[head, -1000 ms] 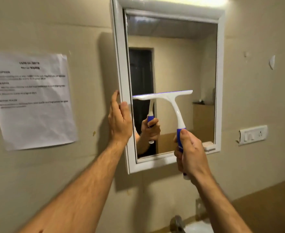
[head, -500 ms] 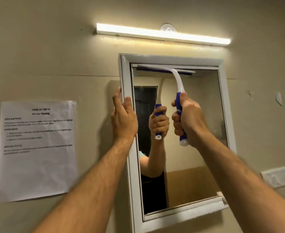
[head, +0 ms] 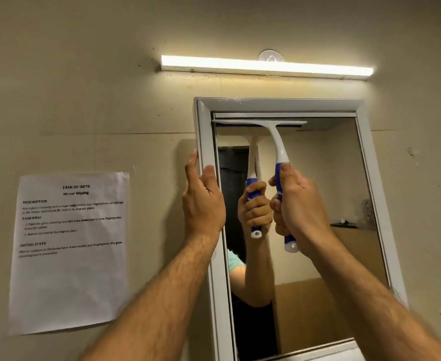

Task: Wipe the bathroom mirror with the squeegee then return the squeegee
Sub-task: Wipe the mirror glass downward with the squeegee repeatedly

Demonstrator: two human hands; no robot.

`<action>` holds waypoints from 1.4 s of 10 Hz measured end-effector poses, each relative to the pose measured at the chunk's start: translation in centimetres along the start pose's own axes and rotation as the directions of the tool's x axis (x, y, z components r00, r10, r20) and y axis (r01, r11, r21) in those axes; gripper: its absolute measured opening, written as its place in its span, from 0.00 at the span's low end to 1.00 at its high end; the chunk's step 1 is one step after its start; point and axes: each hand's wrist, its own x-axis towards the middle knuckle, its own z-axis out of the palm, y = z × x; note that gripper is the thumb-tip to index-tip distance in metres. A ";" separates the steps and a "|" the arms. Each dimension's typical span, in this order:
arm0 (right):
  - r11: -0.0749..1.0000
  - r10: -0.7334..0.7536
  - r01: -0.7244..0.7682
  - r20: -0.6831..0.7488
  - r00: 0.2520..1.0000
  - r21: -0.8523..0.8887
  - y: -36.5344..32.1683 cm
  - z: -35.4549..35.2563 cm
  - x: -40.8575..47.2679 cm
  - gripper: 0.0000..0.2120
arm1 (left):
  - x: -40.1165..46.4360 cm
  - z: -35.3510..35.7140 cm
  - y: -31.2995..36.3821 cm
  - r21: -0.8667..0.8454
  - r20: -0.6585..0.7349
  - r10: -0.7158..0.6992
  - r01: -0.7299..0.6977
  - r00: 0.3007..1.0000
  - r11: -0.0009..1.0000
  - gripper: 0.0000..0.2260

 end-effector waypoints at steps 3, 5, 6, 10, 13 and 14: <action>0.998 -0.032 0.030 -0.029 0.999 -0.058 2.6 -1.1 -1.2 0.21 | 0.1 0.2 -0.4 0.035 -0.027 -0.011 0.012 1.000 0.999 0.20; 0.999 -0.037 0.037 0.055 0.998 0.004 1.5 -0.8 1.3 0.21 | 0.2 0.2 -0.5 0.050 -0.010 -0.004 0.005 1.000 0.999 0.20; 0.999 -0.049 0.049 0.024 0.999 -0.008 2.3 -0.7 1.5 0.21 | 0.2 0.3 -0.5 0.052 -0.019 0.014 -0.013 1.000 0.999 0.21; 0.997 -0.057 0.057 0.001 0.998 -0.045 3.7 -1.0 2.8 0.29 | 0.1 0.3 -0.5 0.069 -0.052 0.029 -0.025 0.998 0.997 0.20; 0.993 -0.088 0.083 -0.067 0.994 -0.079 4.8 -0.2 3.3 0.33 | 0.0 0.4 -0.6 0.063 -0.047 0.029 -0.026 0.998 0.998 0.21; 0.989 -0.113 0.103 -0.093 0.989 -0.104 6.1 -0.3 1.9 0.28 | 0.1 0.4 -0.7 0.057 -0.048 0.032 -0.030 0.998 0.998 0.20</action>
